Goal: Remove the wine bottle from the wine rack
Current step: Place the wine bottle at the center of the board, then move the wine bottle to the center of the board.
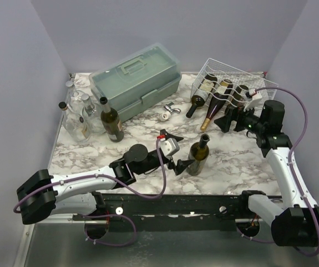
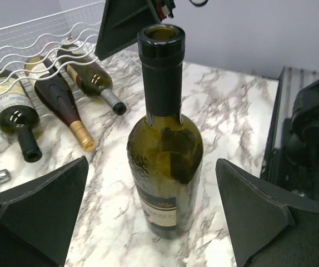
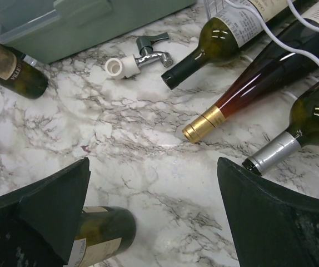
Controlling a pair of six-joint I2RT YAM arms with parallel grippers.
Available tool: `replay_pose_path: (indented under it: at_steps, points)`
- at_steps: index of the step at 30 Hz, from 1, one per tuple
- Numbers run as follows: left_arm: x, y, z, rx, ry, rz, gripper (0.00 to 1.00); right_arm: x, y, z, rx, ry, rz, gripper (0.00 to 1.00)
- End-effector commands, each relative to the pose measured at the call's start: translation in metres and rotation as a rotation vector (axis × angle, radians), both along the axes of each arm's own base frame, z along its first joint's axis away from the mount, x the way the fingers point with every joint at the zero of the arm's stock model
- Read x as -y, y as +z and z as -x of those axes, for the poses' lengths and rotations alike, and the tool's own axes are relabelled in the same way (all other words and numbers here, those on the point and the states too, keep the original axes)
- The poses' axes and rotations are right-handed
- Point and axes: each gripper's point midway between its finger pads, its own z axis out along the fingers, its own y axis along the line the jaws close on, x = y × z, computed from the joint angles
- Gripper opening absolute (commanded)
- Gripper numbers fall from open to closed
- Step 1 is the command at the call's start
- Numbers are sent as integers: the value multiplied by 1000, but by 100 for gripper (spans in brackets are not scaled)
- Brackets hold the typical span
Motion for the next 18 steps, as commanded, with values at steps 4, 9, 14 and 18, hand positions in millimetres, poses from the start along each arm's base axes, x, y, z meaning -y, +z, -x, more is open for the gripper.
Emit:
replay_pose_path:
  at_steps: [4,9,14,18]
  points:
    - [19,6,-7,109,-36,-126,93,15,-12,-5,7,-20,-80,99]
    - [37,19,-15,113,-41,-112,84,12,-12,0,12,-6,-95,100]
    - [55,24,-9,63,-103,-87,74,16,-12,1,17,-25,-81,100]
    - [61,22,-11,37,-104,-81,66,17,-11,1,22,-33,-72,99]
